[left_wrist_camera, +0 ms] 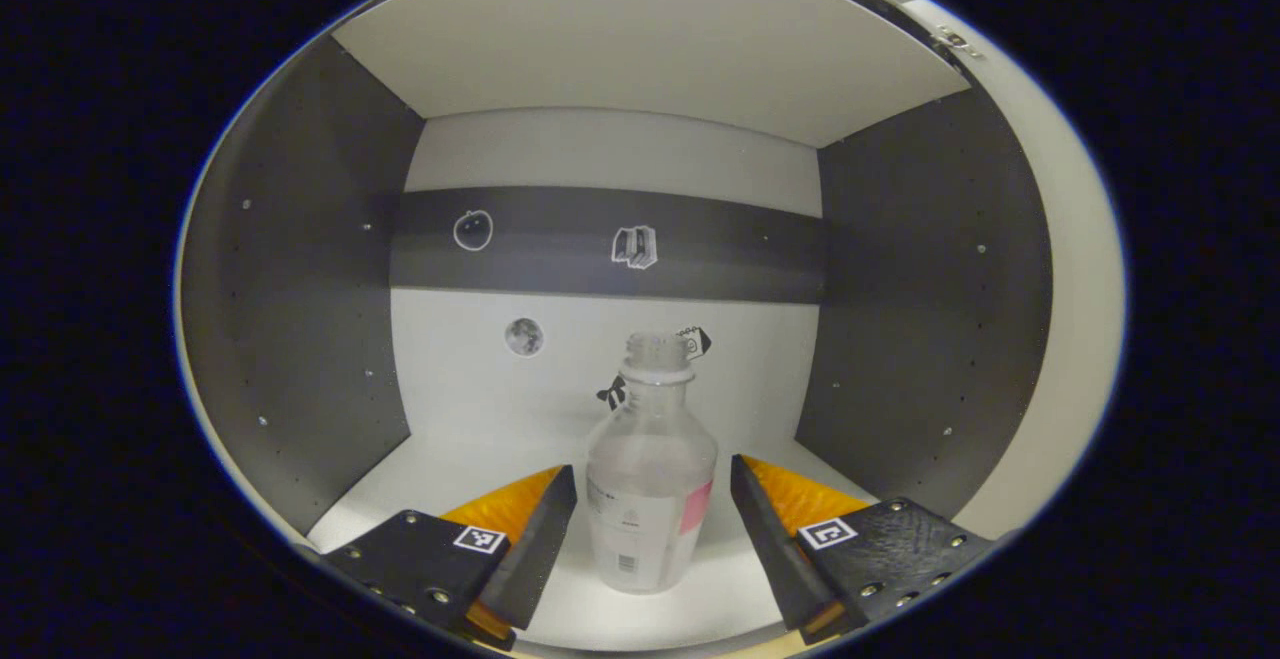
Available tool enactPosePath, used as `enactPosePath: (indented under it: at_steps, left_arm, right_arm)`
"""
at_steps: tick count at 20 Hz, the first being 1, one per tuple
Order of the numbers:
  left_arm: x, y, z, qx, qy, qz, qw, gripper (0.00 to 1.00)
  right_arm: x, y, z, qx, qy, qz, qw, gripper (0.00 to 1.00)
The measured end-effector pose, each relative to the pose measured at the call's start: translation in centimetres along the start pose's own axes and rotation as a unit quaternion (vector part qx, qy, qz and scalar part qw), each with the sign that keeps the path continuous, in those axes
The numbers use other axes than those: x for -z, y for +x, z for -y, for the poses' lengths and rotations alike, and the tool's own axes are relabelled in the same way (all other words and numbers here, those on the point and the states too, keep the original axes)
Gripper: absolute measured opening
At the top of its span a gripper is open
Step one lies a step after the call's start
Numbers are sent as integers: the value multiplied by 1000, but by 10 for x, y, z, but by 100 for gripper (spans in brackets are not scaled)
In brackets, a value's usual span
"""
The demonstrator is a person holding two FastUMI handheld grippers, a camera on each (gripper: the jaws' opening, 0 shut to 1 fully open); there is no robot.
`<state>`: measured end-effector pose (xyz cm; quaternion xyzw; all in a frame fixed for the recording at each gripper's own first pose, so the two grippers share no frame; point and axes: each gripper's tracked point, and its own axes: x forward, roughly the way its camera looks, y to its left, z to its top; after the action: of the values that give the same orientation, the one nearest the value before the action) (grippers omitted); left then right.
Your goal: Grasp the bottle in the cabinet with the left hand and place it on the coaster, then close the right door with the right hand and the left door with the left hand.
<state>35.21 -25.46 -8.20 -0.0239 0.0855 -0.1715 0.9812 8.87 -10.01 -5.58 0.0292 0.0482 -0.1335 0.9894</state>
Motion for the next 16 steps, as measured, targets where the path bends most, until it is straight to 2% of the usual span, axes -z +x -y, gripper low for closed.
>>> enactPosePath:
  at_steps: [1, 2, 3, 4, 5, 6, 7, 11, 16]
  left_arm:
    - [-3, 1, -5, -9, 3, 4, 1000, 93]
    - [0, 4, -6, -11, 5, 0, 1000, 81]
    - [-2, 3, -5, -8, 6, 0, 1000, 80]
    - [-1, 2, -6, -6, 1, 0, 1000, 72]
    - [-2, 1, -4, 1, -8, 0, 1000, 70]
    - [-3, -2, -2, 9, -17, 1, 1000, 77]
    - [-5, -5, -1, 16, -21, 3, 1000, 69]
    - [-33, -32, -5, 17, -3, 38, 999, 69]
    - [-66, -89, 13, 74, 5, 68, 995, 69]
  right_arm:
    - [3, -5, 5, 9, 0, -5, 1000, 94]
    - [6, -8, 9, 14, 3, -10, 1000, 98]
    - [7, -12, 9, 15, 8, -13, 1000, 98]
    - [9, -15, 9, 16, 10, -15, 1000, 97]
    - [9, -17, 10, 18, 9, -14, 1000, 97]
    - [10, -18, 13, 21, 6, -15, 1000, 97]
    - [11, -19, 13, 23, 6, -16, 1000, 97]
    - [9, -22, 2, 13, 9, -18, 1000, 94]
    - [2, -23, -7, 4, -3, -14, 1000, 94]
